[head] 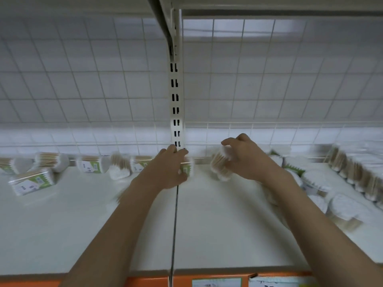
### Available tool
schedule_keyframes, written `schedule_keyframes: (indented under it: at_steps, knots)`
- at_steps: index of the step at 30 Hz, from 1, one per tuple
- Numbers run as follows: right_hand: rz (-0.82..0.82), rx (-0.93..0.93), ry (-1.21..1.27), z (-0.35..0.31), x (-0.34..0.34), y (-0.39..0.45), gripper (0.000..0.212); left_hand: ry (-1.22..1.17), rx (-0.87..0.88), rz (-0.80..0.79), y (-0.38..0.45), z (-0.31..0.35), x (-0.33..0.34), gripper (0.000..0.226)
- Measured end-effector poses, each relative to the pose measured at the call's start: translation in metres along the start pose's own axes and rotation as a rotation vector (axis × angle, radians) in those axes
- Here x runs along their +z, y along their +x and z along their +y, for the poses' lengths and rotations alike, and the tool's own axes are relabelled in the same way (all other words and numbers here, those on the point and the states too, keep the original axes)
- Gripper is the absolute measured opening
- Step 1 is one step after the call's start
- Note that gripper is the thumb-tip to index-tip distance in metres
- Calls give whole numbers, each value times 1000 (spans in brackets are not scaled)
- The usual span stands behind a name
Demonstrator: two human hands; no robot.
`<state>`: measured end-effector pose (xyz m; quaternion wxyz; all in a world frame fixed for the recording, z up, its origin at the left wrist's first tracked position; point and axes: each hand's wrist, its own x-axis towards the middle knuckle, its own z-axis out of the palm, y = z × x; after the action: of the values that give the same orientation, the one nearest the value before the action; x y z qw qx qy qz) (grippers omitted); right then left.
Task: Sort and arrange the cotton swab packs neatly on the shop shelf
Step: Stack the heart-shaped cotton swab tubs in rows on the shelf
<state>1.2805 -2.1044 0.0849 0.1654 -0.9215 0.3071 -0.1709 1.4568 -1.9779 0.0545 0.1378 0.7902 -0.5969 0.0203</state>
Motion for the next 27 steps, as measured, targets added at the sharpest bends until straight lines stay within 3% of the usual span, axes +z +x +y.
schedule_keyframes:
  at_steps: [6,14,23,27]
  knots:
    - [-36,87,-88,27,-12,-6,49,40,68,-68,19,40,-2,39]
    - [-53,125,-242,45,-6,-6,44,253,233,-38,45,78,19,43]
    - [-21,121,-301,55,-2,-5,36,-112,181,-50,46,70,30,57]
    - [-25,120,-307,55,-1,-4,36,-88,152,-61,45,67,30,51]
